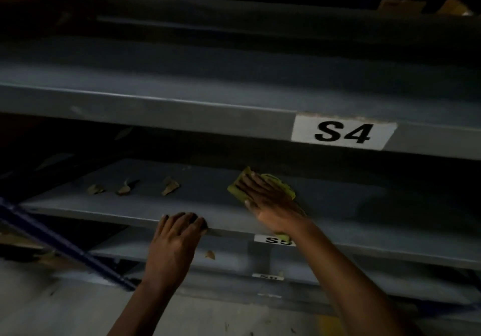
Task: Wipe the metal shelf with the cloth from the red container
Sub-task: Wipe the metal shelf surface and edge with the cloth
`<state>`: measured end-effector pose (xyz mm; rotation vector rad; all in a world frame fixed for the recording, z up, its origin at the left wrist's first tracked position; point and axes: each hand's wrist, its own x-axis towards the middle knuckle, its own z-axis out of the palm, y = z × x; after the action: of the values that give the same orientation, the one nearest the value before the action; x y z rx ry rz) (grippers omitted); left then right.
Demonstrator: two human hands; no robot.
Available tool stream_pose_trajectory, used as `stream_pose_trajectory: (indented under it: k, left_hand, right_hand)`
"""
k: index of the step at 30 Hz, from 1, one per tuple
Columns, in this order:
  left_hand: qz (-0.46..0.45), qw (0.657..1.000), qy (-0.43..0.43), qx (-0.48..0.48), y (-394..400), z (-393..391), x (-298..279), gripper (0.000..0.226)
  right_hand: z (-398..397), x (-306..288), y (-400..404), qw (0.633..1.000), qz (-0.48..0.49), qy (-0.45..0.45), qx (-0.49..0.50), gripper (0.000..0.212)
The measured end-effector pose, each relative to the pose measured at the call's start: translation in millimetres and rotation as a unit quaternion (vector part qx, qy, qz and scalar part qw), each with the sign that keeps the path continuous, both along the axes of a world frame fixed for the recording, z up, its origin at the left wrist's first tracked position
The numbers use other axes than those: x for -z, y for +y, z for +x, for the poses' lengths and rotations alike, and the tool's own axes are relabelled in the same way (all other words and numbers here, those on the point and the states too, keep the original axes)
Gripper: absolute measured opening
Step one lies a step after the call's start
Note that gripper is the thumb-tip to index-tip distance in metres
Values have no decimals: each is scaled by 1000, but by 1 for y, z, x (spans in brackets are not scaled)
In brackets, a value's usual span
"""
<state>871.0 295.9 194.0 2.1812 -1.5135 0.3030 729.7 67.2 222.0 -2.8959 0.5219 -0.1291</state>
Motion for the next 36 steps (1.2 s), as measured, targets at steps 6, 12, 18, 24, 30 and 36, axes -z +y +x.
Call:
stream_pose_trajectory:
  k: [6,12,18,24,30,36]
  left_hand:
    - [-29,999,-3,-24,20,19,-9,31]
    - [-7,999,-16,-28,25,36,-11,33]
    - [9,998,-2,-55,24,37,-11,19]
    - [-24,997,73,-2,33,59,-5,29]
    - [-26,999,24,9,56,96,-11,31]
    - [-17,998,19,-49,50,103,-4,30]
  right_hand:
    - [-9,-10,26,988,122,-6,-89,53]
    - [19,-5,19,997,43,25,-65,53]
    - [59,-9,38,994,64,23,-86,52]
    - [52,1,52,979,150,-18,-140,53]
    - [80,2,30,998,44,-29,-35,48]
    - [120,6,27,997,66,-30,-13,50]
